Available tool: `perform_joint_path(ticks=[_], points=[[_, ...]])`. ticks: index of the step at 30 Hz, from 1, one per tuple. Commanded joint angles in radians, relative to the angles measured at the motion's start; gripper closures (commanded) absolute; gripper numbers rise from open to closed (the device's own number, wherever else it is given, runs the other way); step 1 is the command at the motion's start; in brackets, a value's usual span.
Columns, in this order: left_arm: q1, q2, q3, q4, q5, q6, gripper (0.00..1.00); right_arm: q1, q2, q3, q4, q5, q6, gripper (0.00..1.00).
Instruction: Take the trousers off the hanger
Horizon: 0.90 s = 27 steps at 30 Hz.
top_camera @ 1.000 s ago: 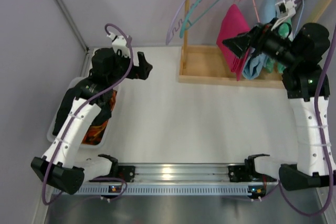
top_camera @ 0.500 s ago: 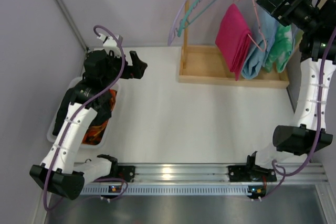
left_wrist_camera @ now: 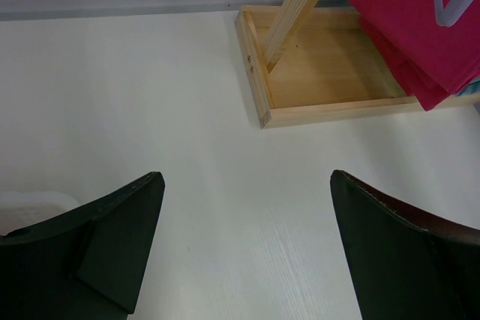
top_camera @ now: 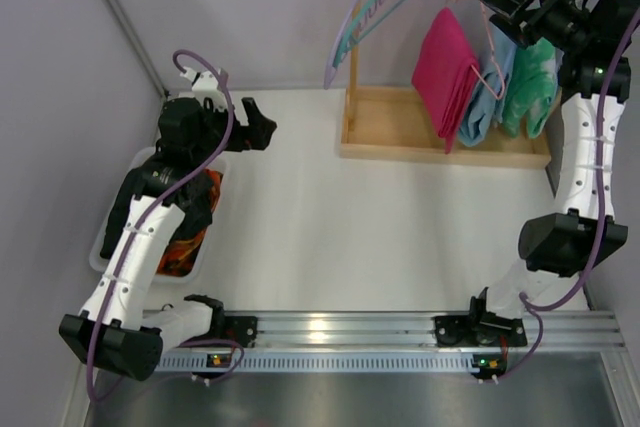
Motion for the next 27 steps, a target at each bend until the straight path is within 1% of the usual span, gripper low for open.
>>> perform_joint_path(ticks=[1, 5, 8, 9, 10, 13, 14, 15, 18, 19, 21, 27], points=[[0.006, -0.005, -0.007, 0.063, 0.016, -0.016, 0.01, 0.044, 0.023, 0.017, 0.008, -0.014, 0.014, 0.13], [0.008, -0.005, -0.006, 0.063, 0.018, -0.018, 0.01, 0.087, 0.034, 0.000, 0.000, -0.018, 0.023, 0.15], [0.008, -0.008, -0.006, 0.063, 0.019, -0.016, 0.01, 0.102, 0.037, -0.035, 0.042, -0.028, 0.052, 0.21], [0.008, -0.007, -0.007, 0.063, 0.020, -0.016, 0.01, 0.105, 0.035, -0.043, 0.065, -0.040, 0.069, 0.23], [0.009, -0.010, -0.007, 0.063, 0.021, -0.016, 0.01, 0.108, 0.037, -0.052, 0.091, -0.051, 0.101, 0.29], [0.009, -0.010, -0.012, 0.063, 0.026, -0.016, 0.01, 0.121, 0.040, -0.070, 0.172, -0.080, 0.151, 0.38], [0.009, -0.008, -0.012, 0.063, 0.029, -0.016, 0.01, 0.125, 0.043, -0.078, 0.203, -0.093, 0.172, 0.40], [0.009, -0.008, -0.012, 0.063, 0.030, -0.016, 0.01, 0.128, 0.044, -0.081, 0.218, -0.097, 0.183, 0.40], [0.009, -0.003, -0.007, 0.063, 0.035, -0.015, 0.01, 0.136, 0.054, -0.098, 0.269, -0.106, 0.218, 0.48], [0.009, 0.001, -0.004, 0.063, 0.035, -0.013, 0.02, 0.139, 0.055, -0.103, 0.283, -0.108, 0.227, 0.53], [0.009, 0.003, -0.001, 0.063, 0.032, -0.012, 0.02, 0.144, 0.064, -0.107, 0.309, -0.108, 0.249, 0.57], [0.009, 0.010, 0.008, 0.063, 0.038, -0.013, 0.01, 0.179, 0.080, -0.120, 0.388, -0.039, 0.283, 0.55]])
